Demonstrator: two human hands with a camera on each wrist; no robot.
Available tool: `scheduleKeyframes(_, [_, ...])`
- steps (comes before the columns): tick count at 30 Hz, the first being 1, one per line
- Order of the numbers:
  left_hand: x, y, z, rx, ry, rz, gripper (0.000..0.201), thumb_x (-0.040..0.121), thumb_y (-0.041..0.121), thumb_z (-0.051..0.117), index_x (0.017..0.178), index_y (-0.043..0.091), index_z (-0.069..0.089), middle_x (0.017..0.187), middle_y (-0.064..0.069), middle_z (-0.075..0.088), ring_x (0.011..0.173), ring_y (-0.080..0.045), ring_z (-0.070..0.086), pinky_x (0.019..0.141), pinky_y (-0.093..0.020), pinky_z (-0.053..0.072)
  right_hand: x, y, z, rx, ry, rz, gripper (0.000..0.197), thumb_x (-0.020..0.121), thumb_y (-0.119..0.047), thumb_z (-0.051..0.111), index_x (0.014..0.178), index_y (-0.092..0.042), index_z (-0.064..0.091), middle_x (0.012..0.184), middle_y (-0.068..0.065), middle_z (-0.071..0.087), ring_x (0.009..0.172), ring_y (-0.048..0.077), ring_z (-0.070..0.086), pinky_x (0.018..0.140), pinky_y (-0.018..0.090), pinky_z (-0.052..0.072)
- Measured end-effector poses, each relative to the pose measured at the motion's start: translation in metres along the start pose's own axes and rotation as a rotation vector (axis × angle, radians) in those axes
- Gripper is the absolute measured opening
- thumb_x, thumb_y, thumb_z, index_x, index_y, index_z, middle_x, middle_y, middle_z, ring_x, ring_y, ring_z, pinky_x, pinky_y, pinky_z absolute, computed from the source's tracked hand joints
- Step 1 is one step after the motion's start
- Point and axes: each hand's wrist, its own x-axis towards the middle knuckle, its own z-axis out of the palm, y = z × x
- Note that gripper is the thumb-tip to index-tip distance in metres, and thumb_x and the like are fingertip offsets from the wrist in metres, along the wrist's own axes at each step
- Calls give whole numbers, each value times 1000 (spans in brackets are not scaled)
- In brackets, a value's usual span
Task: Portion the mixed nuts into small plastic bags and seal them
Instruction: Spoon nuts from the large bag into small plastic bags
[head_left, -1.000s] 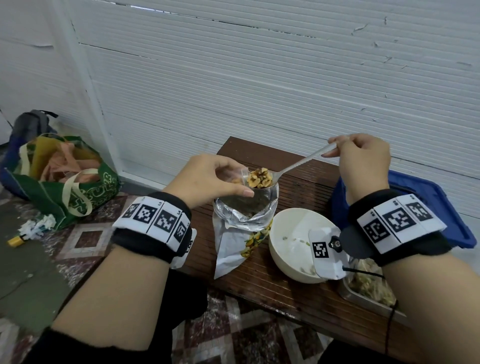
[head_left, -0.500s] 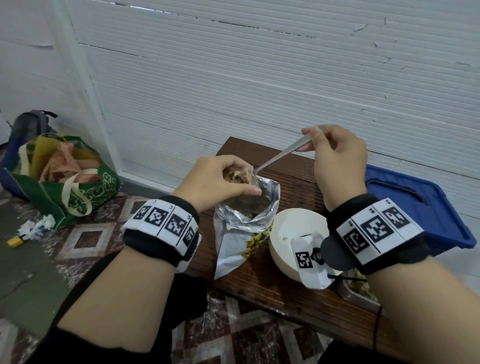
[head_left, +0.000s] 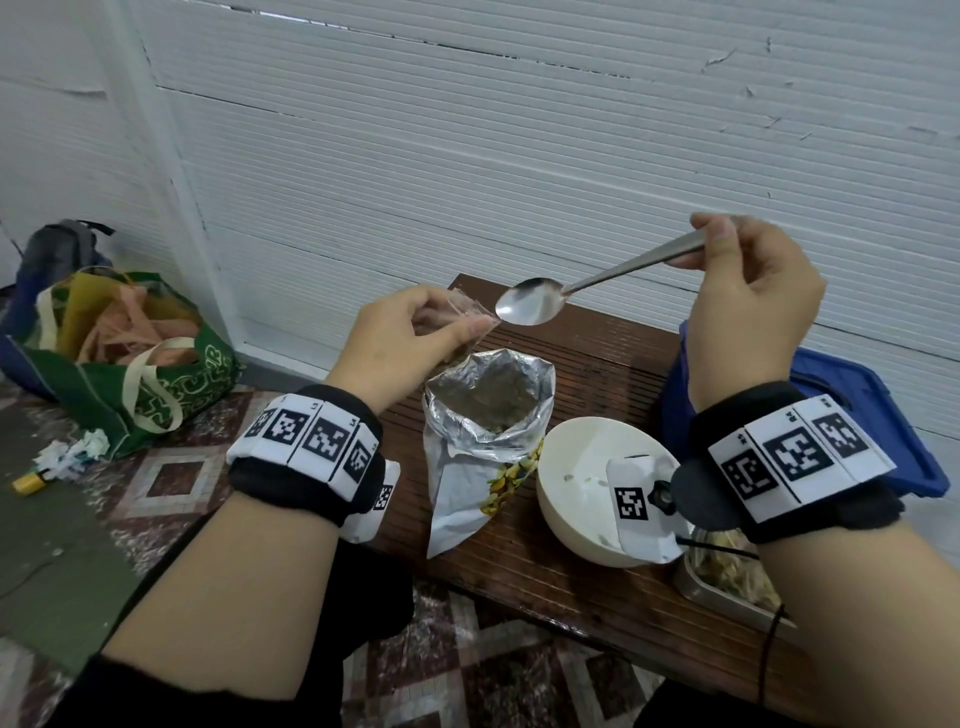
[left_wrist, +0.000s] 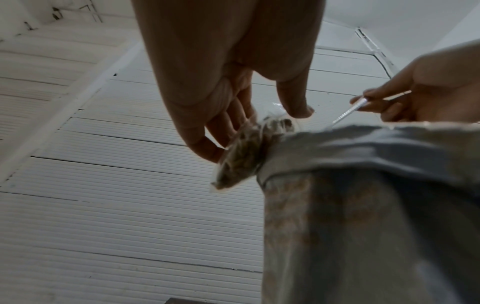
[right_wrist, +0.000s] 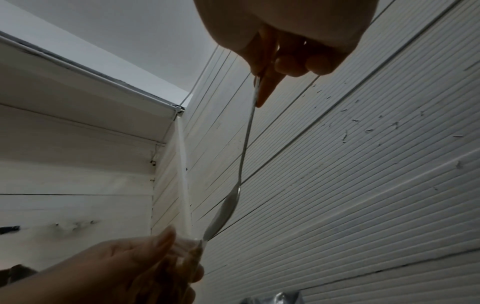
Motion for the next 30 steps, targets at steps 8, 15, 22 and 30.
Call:
scheduleKeyframes(8, [-1,5,-4,-64,45,-2,37,65,53,70,94,30,68,92,10,72,82,5,66,77,-12,52,-16,23,-1,-277,-140,119,17,93,-26,57,82,-24,68,70,-7,63,75,14,61,71,23,46])
scheduleKeyframes(15, [-4,12,-4,-82,65,39,32,66,54,70,93,36,71,89,12,73,87,2,67,82,-26,56,-51,41,15,-453,-411,91,18,92,-29,58,89,-20,73,74,-10,63,85,16,62,79,30,46])
scheduleKeyframes(22, [-7,17,-3,-104,65,65,31,64,55,71,92,41,72,86,9,74,88,-12,68,79,-35,58,-63,50,22,-462,-501,128,8,85,-22,68,77,-24,70,71,-9,65,77,12,61,82,42,52])
scheduleKeyframes(30, [-8,21,2,-164,41,109,33,64,55,78,91,36,76,93,-3,74,90,-26,69,83,-51,56,-60,54,18,-433,-519,150,6,85,-29,69,81,-25,69,76,-4,65,73,6,56,67,24,43])
